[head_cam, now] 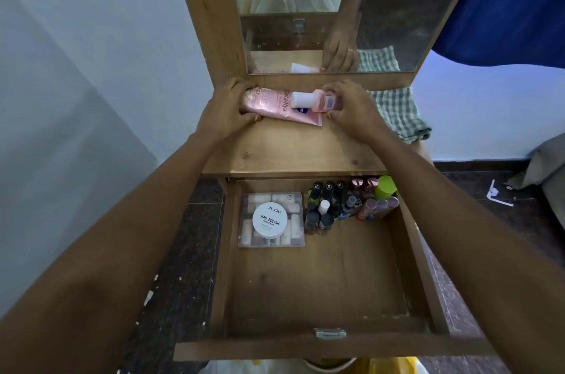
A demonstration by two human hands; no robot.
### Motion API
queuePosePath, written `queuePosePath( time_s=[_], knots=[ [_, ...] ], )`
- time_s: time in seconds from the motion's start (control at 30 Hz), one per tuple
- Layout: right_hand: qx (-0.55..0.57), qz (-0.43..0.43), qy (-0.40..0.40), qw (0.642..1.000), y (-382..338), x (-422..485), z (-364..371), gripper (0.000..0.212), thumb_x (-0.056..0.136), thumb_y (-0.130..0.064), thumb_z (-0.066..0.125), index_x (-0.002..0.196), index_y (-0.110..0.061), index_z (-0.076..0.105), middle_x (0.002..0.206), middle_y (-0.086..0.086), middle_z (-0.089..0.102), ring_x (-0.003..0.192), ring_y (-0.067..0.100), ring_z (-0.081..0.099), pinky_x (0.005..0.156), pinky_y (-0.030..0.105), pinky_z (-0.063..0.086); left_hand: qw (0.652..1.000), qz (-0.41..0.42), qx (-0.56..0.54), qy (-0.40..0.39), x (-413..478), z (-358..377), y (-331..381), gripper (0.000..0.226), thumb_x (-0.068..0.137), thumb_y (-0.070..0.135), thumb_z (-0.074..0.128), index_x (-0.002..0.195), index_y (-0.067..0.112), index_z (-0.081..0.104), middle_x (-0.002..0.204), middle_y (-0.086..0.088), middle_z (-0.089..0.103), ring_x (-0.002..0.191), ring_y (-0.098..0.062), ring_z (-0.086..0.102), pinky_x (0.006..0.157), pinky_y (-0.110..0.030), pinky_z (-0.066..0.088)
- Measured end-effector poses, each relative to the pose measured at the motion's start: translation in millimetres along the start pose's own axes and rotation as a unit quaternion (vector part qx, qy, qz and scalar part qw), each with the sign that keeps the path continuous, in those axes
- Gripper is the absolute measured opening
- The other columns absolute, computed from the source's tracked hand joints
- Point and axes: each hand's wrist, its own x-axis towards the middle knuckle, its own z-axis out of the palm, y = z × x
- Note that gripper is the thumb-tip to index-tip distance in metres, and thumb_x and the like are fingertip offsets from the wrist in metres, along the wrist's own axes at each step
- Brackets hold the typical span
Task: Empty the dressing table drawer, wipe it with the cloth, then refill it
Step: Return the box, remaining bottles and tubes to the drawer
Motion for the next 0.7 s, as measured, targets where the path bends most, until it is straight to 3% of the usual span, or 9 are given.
queuePosePath(
  time_s=[0.23,0.43,0.7],
  knots=[
    [-0.010,-0.020,0.012,1.000,1.9,-3.2,5.2,0.040,0.080,-0.005,0.061,0.119,-0.006,0.057,0.120,0.014,0.058,0.110,0.028,0.053,0.092,0.039,0.044,0.999,-0.015,0.026,-0.014,8.7,-3.6,6.6,0.061,0.078,0.016,0.072,0.132,0.007,0.047,0.136,-0.014,0.044,0.126,-0.028,0.042,0.104,-0.032,0.037],
    [-0.072,-0.048,-0.011,0.996,-4.6,-11.7,0.7,0.047,0.082,-0.015,0.062,0.126,-0.006,0.051,0.124,0.013,0.057,0.111,0.030,0.054,0.086,0.038,0.044,0.999,-0.031,0.003,-0.040,1.8,-11.9,11.5,0.055,0.075,0.020,0.076,0.123,0.009,0.052,0.128,-0.013,0.057,0.118,-0.028,0.054,0.094,-0.031,0.046],
    [-0.025,-0.050,0.009,0.998,-19.5,-36.2,-17.9,0.052,0.079,-0.013,0.066,0.128,-0.004,0.051,0.125,0.013,0.058,0.110,0.026,0.056,0.089,0.041,0.050,0.999,-0.033,-0.026,-0.001,-33.9,-26.5,22.8,0.055,0.070,0.023,0.080,0.117,0.007,0.055,0.122,-0.014,0.060,0.111,-0.027,0.058,0.082,-0.026,0.047]
  ],
)
